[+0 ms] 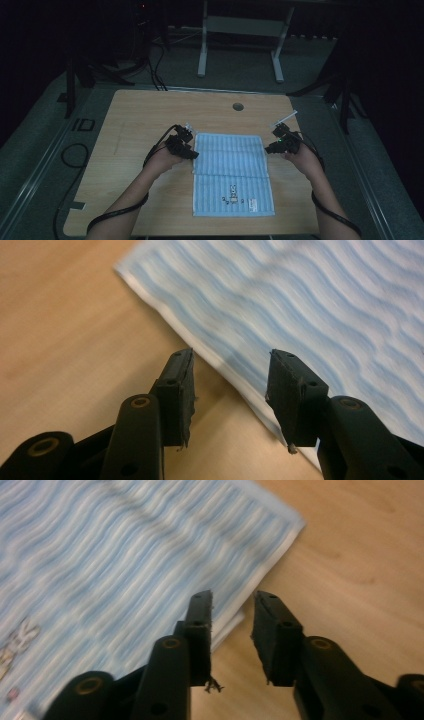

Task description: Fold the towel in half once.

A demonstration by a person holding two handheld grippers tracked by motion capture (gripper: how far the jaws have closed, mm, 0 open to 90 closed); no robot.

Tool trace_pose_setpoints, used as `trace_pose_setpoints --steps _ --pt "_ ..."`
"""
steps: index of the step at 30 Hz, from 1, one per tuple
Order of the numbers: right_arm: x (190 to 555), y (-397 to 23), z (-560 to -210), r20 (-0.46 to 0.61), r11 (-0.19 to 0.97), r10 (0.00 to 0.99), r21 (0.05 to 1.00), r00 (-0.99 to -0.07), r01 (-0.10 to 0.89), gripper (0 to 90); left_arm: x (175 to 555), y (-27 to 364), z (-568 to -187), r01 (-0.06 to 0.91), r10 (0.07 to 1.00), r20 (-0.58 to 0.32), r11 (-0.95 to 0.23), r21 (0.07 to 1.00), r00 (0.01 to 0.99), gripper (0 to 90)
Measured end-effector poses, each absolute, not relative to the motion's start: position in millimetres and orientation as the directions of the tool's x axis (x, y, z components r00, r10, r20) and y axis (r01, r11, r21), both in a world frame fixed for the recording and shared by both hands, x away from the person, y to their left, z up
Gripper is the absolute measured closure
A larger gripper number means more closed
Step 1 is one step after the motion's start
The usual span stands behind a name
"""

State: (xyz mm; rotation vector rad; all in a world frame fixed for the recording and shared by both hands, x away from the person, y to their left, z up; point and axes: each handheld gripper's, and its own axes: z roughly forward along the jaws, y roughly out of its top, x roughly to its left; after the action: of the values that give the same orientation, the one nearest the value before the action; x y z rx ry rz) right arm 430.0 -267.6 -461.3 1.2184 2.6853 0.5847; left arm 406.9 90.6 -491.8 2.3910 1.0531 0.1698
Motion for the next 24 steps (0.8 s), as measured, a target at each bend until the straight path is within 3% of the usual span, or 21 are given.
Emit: trace_pose_setpoints --steps 13,24 --pt "485.2 -251.2 -475.9 0.017 0.549 0.803 0.363 -0.595 0.752 64.5 464.5 85.0 -503.9 0.720 0.801 -0.084 -0.481 0.500 0.593 53.7" --pt "515.7 -239.6 -505.1 0.039 0.445 0.872 0.351 -0.488 0.824 63.9 486.5 78.6 -520.9 0.767 0.831 -0.157 -0.397 0.504 0.534 53.9"
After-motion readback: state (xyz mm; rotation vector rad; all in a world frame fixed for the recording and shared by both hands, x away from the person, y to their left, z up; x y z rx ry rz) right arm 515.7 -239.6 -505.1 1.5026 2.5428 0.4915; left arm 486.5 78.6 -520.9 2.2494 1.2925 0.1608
